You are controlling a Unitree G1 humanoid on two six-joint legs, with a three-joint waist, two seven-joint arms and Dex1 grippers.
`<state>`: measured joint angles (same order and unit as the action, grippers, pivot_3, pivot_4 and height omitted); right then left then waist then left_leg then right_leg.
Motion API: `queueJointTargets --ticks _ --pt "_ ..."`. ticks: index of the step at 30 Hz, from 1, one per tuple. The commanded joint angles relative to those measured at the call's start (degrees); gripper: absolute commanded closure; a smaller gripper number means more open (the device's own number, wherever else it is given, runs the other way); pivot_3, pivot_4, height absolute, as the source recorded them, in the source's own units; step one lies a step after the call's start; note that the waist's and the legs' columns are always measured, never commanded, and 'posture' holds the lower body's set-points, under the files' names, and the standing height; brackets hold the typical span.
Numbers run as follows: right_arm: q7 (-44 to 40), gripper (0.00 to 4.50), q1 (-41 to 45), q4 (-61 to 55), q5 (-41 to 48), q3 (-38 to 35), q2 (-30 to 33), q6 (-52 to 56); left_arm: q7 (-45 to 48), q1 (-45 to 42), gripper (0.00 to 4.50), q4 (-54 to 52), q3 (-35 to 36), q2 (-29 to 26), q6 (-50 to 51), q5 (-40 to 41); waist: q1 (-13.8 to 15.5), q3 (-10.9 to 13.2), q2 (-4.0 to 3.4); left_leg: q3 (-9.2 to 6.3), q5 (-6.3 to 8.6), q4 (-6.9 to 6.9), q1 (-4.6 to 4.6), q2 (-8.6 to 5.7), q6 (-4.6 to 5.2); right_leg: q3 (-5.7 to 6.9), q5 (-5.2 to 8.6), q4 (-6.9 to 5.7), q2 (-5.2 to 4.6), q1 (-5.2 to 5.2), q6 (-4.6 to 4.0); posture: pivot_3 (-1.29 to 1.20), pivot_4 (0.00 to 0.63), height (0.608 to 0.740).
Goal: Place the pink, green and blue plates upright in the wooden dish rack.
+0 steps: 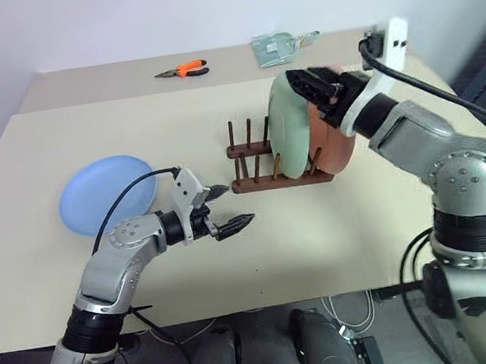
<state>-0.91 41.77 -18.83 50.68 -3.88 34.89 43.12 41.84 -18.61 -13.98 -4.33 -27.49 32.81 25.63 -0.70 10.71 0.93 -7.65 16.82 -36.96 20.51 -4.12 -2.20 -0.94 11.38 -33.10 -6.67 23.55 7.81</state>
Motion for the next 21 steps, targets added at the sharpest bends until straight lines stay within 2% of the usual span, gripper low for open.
queueJointTargets --ticks 1,2,3,5,7,8,13,19,21 --pt "-7.5 1.98 3.2 -2.0 -12.0 2.4 3.9 -8.7 -6.3 -2.8 0.05 2.5 7.7 2.5 -0.8 1.3 -0.1 0.0 0.01 0.01 0.00 0.00 -0.01 0.00 0.00 0.00 0.00 -0.01 0.00 0.00 0.01 0.00 0.150 0.740" --pt "-8.8 1.98 3.4 -1.8 -12.0 1.9 3.7 -9.0 -8.0 -3.6 0.05 3.4 9.4 3.2 0.4 2.1 -0.1 0.0 0.04 0.00 0.00 0.00 -0.02 0.01 0.00 0.00 -0.04 -0.01 0.00 0.00 0.09 0.00 0.150 0.740" --pt "-11.5 1.72 3.8 -2.5 -12.5 2.1 4.3 -9.8 -12.5 -5.5 0.01 6.0 12.5 4.2 0.7 1.4 -0.1 0.0 0.05 0.00 0.00 0.01 -0.03 0.03 0.00 0.01 -0.07 -0.01 0.01 -0.01 0.14 0.00 0.150 0.740" --pt "-17.7 1.13 4.2 -5.6 -13.2 3.6 5.3 -11.4 -25.0 -10.0 0.00 13.6 19.5 5.0 1.9 -1.7 0.0 0.0 0.08 -0.04 0.00 0.00 -0.04 0.03 -0.01 0.01 -0.08 -0.01 0.01 -0.04 0.16 0.00 0.150 0.740" --pt "-21.7 0.14 3.5 -8.0 -14.2 5.8 4.9 -12.3 -37.6 -14.1 0.00 19.7 23.8 3.8 4.6 -6.8 -0.3 0.0 0.12 -0.09 -0.01 -0.01 -0.04 0.03 -0.01 0.04 -0.09 -0.02 0.04 -0.03 0.18 0.00 0.150 0.740" --pt "-23.0 0.02 2.8 -8.8 -15.7 7.2 4.8 -12.8 -42.4 -15.6 0.00 21.7 25.3 3.1 5.1 -9.0 -0.4 0.0 0.13 -0.12 0.00 0.02 -0.07 0.04 -0.02 0.03 -0.10 -0.03 0.06 -0.01 0.20 0.00 0.150 0.740" --pt "-26.0 0.02 -0.7 -10.1 -18.7 10.4 2.1 -12.7 -56.7 -19.3 0.00 24.5 30.2 1.4 12.1 -15.0 0.3 -0.1 0.45 -0.13 0.00 0.03 -0.03 -0.04 -0.05 0.02 -0.20 0.00 -0.01 -0.02 0.19 0.00 0.150 0.740" --pt "-27.6 0.02 -2.4 -10.3 -20.7 10.2 0.3 -12.3 -56.0 -16.7 0.00 23.2 35.3 5.0 24.8 -10.1 1.3 -0.1 0.49 -0.18 -0.07 -0.01 -0.02 -0.10 -0.17 0.05 -0.24 -0.07 -0.05 -0.03 0.16 0.00 0.150 0.740" --pt "-28.1 0.00 -2.9 -10.5 -21.1 10.0 0.0 -12.2 -56.4 -15.9 0.54 21.8 37.5 6.9 26.4 -8.9 1.4 -0.1 0.52 -0.23 -0.10 0.00 -0.03 -0.08 -0.23 0.09 -0.21 -0.10 -0.03 -0.02 0.20 0.00 0.150 0.740"
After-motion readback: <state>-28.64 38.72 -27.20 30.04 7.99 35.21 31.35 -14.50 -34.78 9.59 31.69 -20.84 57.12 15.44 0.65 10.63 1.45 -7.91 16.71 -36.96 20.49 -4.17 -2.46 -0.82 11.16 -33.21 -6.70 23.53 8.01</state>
